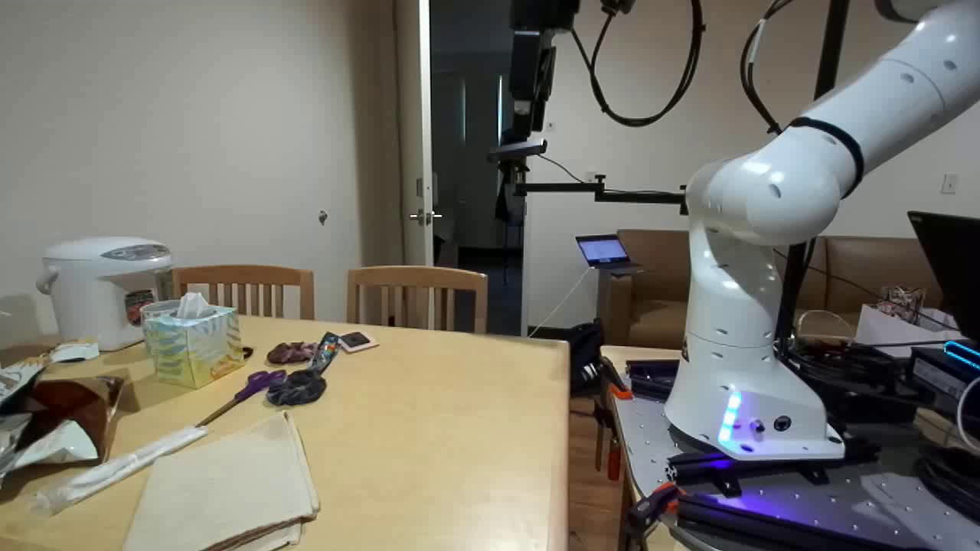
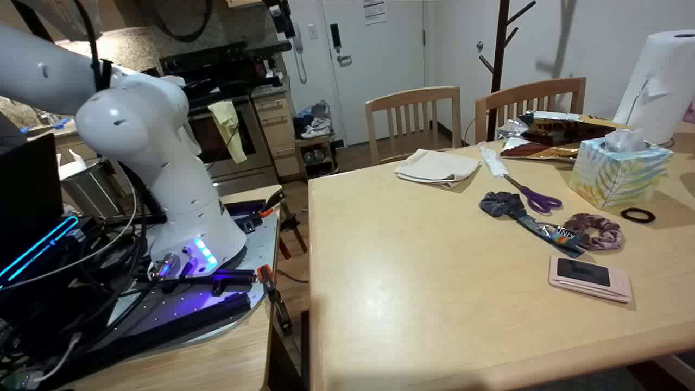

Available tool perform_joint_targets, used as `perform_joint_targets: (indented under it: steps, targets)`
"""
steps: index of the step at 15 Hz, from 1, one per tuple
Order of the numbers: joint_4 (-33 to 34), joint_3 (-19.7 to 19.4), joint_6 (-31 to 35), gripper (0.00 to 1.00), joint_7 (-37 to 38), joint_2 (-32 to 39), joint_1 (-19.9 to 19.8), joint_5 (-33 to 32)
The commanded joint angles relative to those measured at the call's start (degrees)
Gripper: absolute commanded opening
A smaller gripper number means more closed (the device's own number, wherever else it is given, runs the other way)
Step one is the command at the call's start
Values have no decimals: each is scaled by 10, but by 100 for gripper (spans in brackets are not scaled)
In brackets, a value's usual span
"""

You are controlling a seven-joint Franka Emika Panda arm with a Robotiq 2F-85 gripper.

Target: Wipe the table with the towel

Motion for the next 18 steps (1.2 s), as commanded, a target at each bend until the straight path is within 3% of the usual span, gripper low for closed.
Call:
perform_joint_targets:
  steps: [1,10,12,18]
  targets:
    - [2,-3,-1,100,3,2,4,-3]
    - [1,3,0,100,12,4,2,-2]
    - [2,12,26,100,20,11,-1,-6]
    - [71,-3,44,100,-35,128,12,-4]
